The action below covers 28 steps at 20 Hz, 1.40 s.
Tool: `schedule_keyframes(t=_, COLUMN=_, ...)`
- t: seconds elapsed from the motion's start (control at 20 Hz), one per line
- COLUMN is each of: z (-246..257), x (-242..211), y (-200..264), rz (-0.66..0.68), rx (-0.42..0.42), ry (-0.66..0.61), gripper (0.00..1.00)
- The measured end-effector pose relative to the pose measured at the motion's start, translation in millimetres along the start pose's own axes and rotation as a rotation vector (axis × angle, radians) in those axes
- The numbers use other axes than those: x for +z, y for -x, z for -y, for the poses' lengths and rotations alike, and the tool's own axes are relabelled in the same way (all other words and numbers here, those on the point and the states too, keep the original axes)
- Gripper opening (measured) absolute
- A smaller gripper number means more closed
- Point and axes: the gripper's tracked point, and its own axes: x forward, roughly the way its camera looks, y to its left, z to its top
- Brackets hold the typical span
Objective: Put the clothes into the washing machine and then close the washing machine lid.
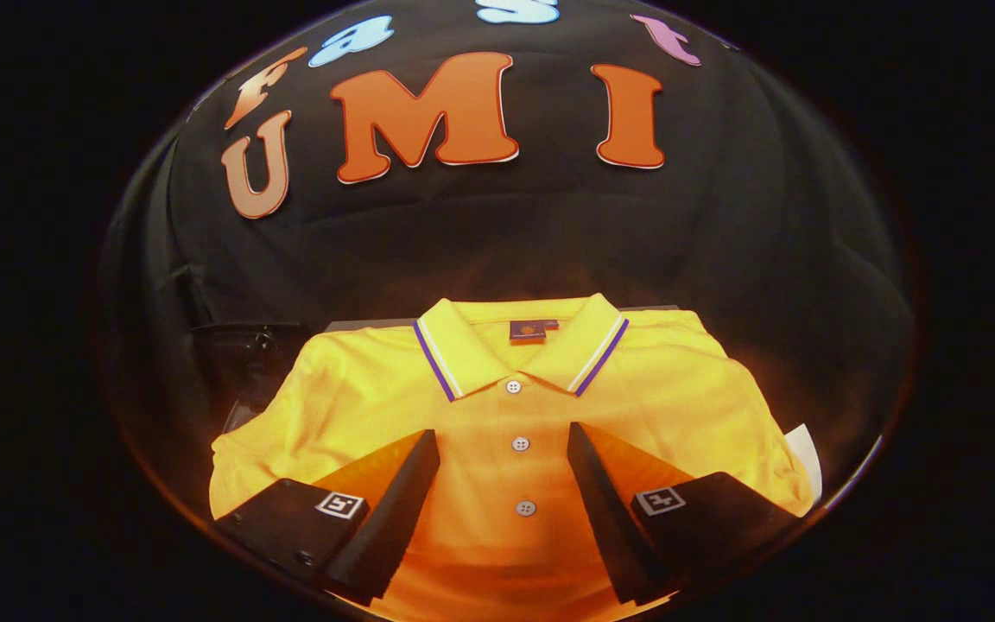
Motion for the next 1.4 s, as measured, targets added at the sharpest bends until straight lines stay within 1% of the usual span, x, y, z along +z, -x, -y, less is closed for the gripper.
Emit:
schedule_keyframes(t=0.1, z=-2, x=-2, y=0, rz=-0.004, rx=-0.012, ry=0.0, gripper=0.97)
schedule_keyframes(t=0.3, z=-9, x=-3, y=0, rz=-0.029, rx=-0.028, ry=-0.009, gripper=0.82)
schedule_keyframes(t=0.35, z=-11, x=-2, y=1, rz=-0.027, rx=-0.021, ry=-0.02, gripper=0.76)
schedule_keyframes(t=0.4, z=-14, x=-2, y=0, rz=-0.029, rx=-0.008, ry=-0.031, gripper=0.6)
schedule_keyframes(t=0.45, z=-15, x=-1, y=1, rz=-0.031, rx=-0.002, ry=-0.042, gripper=0.37)
schedule_keyframes(t=0.55, z=-14, x=-2, y=1, rz=-0.057, rx=-0.014, ry=-0.053, gripper=0.21)
schedule_keyframes(t=0.6, z=-16, x=-1, y=3, rz=-0.059, rx=-0.023, ry=-0.07, gripper=0.21)
schedule_keyframes(t=0.65, z=-17, x=-1, y=2, rz=-0.053, rx=-0.022, ry=-0.08, gripper=0.14)
schedule_keyframes(t=0.7, z=-18, x=0, y=3, rz=-0.042, rx=-0.016, ry=-0.086, gripper=0.11)
schedule_keyframes(t=0.75, z=-21, x=1, y=10, rz=-0.028, rx=-0.003, ry=-0.098, gripper=0.09)
schedule_keyframes(t=0.85, z=-32, x=-2, y=16, rz=0.002, rx=0.041, ry=-0.121, gripper=0.08)
schedule_keyframes(t=0.95, z=-42, x=10, y=34, rz=0.087, rx=0.058, ry=-0.158, gripper=0.08)
schedule_keyframes(t=1.1, z=-50, x=28, y=66, rz=0.198, rx=0.078, ry=-0.173, gripper=0.08)
schedule_keyframes(t=1.3, z=-81, x=44, y=110, rz=0.304, rx=0.113, ry=-0.163, gripper=0.08)
schedule_keyframes(t=1.4, z=-95, x=57, y=129, rz=0.382, rx=0.127, ry=-0.195, gripper=0.08)
